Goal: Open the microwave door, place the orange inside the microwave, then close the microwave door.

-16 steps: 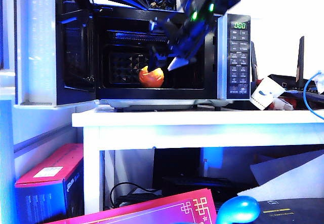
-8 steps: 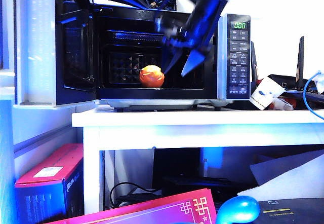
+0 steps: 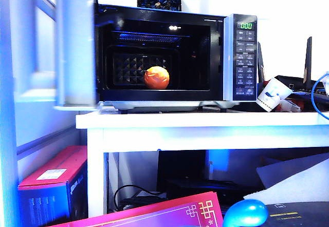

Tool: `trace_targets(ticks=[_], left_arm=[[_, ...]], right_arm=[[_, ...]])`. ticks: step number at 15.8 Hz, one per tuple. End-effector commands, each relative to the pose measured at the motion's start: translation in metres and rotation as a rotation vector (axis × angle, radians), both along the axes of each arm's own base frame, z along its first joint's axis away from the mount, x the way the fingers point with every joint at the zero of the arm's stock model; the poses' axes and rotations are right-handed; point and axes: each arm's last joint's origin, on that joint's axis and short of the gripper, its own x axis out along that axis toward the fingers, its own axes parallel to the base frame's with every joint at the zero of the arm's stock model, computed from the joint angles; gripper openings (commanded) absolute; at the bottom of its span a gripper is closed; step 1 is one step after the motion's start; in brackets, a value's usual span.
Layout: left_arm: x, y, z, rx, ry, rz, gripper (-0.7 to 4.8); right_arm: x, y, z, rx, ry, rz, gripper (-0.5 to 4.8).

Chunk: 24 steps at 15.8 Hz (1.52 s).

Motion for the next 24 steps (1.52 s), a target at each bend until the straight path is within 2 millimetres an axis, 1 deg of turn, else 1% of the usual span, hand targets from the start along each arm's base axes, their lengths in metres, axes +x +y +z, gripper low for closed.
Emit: trace_targets(ticks=[1,3,5,6,8,11,12,14,17,19,22,24], left_arm=[[-0.019,0.007,0.002,0.031,0.055,-0.005,0.47],[-0.035,0.014,-0.005,0.084,0.18,-0.006,0.47],[-0.044,0.018,-0.014,0.128,0.288,-0.007,0.47],[-0.048,0.019,-0.018,0.151,0.343,-0.008,0.47],[-0.054,0.019,-0.028,0.184,0.453,-0.081,0.47],[-0.055,0.019,-0.034,0.214,0.506,-0.109,0.47],[-0.053,0.017,-0.04,0.218,0.567,-0.152,0.47],[-0.046,0.013,-0.048,0.227,0.612,-0.177,0.47],[-0.025,0.002,-0.061,0.21,0.646,-0.236,0.48],[-0.01,-0.006,-0.068,0.196,0.636,-0.272,0.47],[-0.003,-0.02,-0.07,0.18,0.586,-0.347,0.45],[0.0,-0.035,-0.071,0.173,0.545,-0.401,0.43]], right_arm=[[-0.029,-0.012,0.036,0.054,-0.124,-0.002,-0.05],[-0.045,-0.019,0.051,0.074,-0.169,-0.002,-0.05],[-0.053,-0.023,0.059,0.087,-0.203,-0.004,-0.05],[-0.055,-0.023,0.061,0.091,-0.212,-0.005,-0.05],[-0.057,-0.024,0.064,0.095,-0.223,-0.005,-0.05],[-0.061,-0.026,0.074,0.115,-0.277,-0.013,-0.05],[-0.065,-0.028,0.083,0.13,-0.319,-0.023,-0.05],[-0.07,-0.031,0.092,0.143,-0.354,-0.03,-0.05],[-0.078,-0.035,0.104,0.155,-0.408,-0.063,-0.05],[-0.081,-0.036,0.109,0.167,-0.436,-0.066,-0.05],[-0.08,-0.037,0.11,0.162,-0.446,-0.095,-0.05],[-0.079,-0.038,0.11,0.15,-0.454,-0.138,-0.05]])
